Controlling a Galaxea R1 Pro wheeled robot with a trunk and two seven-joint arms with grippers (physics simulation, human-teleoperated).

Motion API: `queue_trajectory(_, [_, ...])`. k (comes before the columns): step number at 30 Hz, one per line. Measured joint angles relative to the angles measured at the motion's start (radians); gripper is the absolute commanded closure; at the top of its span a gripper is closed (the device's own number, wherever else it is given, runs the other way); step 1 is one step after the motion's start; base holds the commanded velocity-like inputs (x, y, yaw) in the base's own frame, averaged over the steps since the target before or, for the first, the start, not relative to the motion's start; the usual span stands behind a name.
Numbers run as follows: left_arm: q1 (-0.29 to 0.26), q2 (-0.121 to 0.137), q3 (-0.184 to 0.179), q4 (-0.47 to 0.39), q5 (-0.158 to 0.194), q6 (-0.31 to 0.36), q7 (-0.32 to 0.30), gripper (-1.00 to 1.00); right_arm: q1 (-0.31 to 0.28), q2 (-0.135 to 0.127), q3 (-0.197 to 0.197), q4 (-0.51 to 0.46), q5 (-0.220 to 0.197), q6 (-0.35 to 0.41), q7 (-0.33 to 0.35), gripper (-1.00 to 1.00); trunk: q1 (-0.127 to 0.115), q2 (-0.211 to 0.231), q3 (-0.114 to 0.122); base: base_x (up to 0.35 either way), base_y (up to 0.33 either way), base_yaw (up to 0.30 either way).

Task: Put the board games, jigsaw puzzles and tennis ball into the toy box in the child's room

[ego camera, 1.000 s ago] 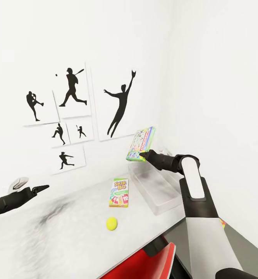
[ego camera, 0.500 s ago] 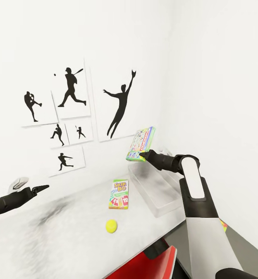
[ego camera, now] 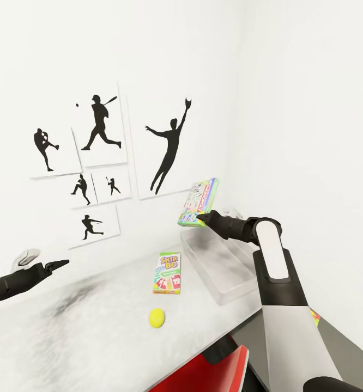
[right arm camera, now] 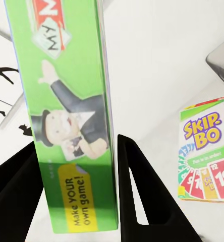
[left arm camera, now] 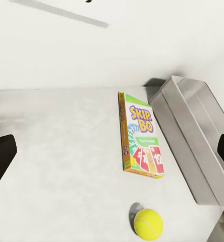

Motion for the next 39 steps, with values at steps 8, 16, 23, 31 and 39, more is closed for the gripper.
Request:
queue_trajectory(8, [0.0,0.001,0.001,0.0,0.0,0.0,-0.001,-1.0,0.0,0.001,-0.005,0.0,0.001,0.0,-0.002,1.0,0.0,0.0,0.0,0.0,0.0,0.0])
queue_trajectory(16, [0.0,0.007,0.003,0.0,0.003,0.001,-0.003,-1.0,0.0,0.001,-0.007,0.001,-0.002,0.0,-0.003,1.0,0.0,0.0,0.0,0.0,0.0,0.0])
queue_trajectory(23, [0.0,0.009,0.003,0.0,0.003,0.001,-0.004,-1.0,0.0,-0.001,-0.008,0.001,-0.001,0.0,-0.002,1.0,0.0,0.0,0.0,0.0,0.0,0.0])
queue_trajectory(31, [0.0,0.01,0.003,0.0,0.002,0.001,-0.004,-1.0,0.0,-0.001,-0.008,0.001,-0.002,0.0,-0.002,1.0,0.0,0.0,0.0,0.0,0.0,0.0])
queue_trajectory(39, [0.001,0.01,0.003,0.0,0.002,0.001,-0.011,-1.0,0.0,-0.001,-0.008,0.001,-0.003,0.0,-0.004,1.0,0.0,0.0,0.0,0.0,0.0,0.0])
